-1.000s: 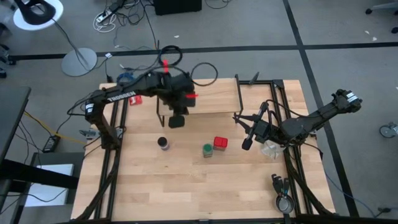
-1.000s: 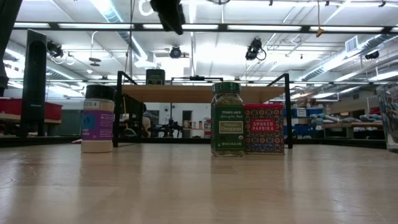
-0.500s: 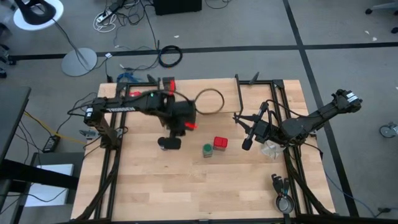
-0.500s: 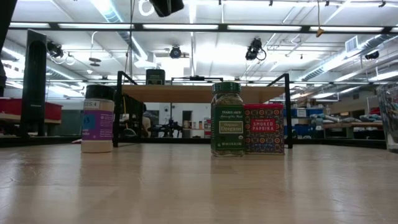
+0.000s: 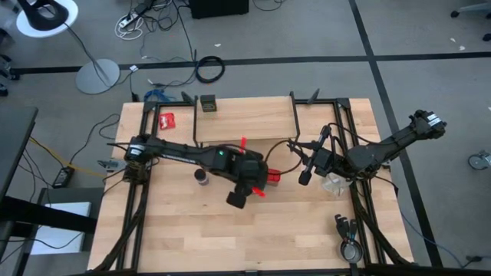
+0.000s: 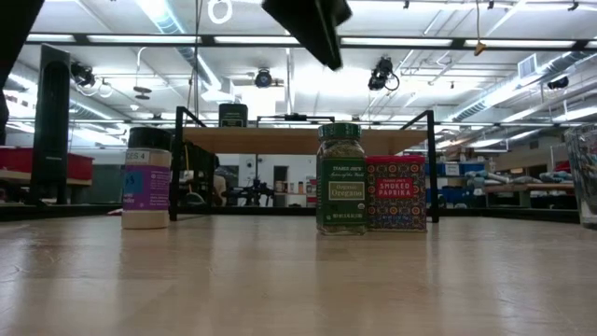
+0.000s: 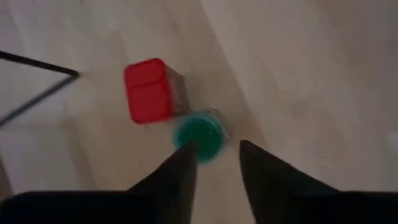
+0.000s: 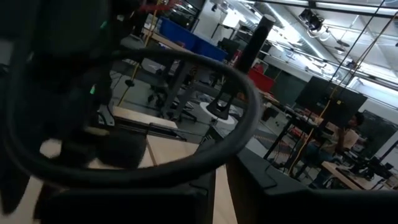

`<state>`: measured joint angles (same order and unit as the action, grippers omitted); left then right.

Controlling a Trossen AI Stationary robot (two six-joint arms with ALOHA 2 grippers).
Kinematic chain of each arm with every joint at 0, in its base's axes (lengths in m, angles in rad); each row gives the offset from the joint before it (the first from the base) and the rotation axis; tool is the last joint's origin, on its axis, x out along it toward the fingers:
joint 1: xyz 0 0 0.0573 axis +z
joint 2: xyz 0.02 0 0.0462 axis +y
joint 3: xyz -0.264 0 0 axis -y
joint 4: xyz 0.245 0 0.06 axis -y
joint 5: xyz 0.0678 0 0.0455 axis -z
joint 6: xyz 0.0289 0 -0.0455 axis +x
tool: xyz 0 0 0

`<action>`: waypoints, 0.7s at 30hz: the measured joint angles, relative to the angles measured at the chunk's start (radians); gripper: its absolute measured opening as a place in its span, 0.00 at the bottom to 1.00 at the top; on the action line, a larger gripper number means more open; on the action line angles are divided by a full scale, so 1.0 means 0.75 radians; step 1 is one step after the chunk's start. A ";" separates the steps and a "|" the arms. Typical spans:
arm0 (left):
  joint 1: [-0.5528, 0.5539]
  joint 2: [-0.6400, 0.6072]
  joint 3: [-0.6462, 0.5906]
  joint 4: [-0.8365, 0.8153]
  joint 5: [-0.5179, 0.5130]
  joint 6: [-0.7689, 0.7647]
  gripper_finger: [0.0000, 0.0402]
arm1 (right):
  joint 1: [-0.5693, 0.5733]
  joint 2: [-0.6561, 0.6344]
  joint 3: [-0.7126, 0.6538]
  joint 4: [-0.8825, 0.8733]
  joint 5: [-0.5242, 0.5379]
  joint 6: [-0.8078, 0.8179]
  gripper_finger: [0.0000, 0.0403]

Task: Shelf spices
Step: Put the red seasoning can on the shelf

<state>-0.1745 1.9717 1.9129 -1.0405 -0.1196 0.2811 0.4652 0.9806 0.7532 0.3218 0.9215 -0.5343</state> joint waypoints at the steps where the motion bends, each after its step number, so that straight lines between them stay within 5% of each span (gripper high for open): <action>1: 0.002 0.010 0.000 0.017 -0.029 0.005 0.37 | 0.007 0.000 0.000 0.000 0.002 -0.006 0.10; 5: 0.030 0.019 0.000 0.095 -0.150 0.005 0.56 | 0.053 -0.001 0.000 0.031 0.029 -0.094 0.10; 10: 0.059 0.020 0.000 0.254 -0.287 -0.025 0.72 | 0.172 -0.003 0.000 0.191 0.226 -0.326 0.10; 21: 0.148 0.022 0.000 0.427 -0.107 -0.030 0.73 | 0.427 -0.004 0.000 0.562 0.490 -0.753 0.10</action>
<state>-0.0636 1.9880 1.9129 -0.7202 -0.2002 0.2587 0.7855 0.9779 0.7532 0.7436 1.2890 -1.0993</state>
